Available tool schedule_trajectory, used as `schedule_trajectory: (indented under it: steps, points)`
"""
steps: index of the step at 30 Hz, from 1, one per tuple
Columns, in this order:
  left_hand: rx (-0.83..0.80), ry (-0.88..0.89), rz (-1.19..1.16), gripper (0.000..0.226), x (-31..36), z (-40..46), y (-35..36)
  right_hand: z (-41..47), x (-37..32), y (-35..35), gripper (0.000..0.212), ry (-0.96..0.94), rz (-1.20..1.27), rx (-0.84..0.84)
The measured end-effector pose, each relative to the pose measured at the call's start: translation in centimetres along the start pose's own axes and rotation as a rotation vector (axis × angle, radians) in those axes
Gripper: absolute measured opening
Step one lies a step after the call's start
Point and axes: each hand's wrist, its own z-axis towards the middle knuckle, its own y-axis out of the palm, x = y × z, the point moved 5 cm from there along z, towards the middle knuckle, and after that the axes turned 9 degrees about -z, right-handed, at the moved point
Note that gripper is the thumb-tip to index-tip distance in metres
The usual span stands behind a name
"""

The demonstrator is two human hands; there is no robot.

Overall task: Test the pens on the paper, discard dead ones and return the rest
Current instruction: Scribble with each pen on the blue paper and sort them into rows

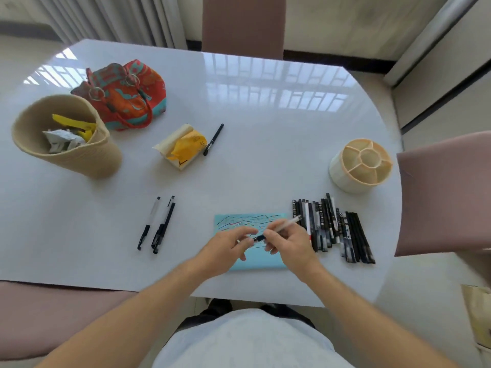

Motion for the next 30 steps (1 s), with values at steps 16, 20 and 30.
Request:
schedule_trajectory:
  steps: [16, 20, 30]
  points:
    - [-0.06, 0.211, 0.441, 0.016, 4.1, -0.3, 3.9, -4.6, 1.3, -3.1, 0.015, 0.067, 0.261, 0.06]
    - [0.032, 0.327, 0.491, 0.017, 4.8, -0.8, 4.2, -5.0, 1.1, -3.4, 0.015, 0.054, 0.277, 0.128]
    - [0.097, 0.411, 0.53, 0.018, 4.8, -1.8, 3.2, -5.4, 1.0, -2.4, 0.014, 0.072, 0.289, 0.136]
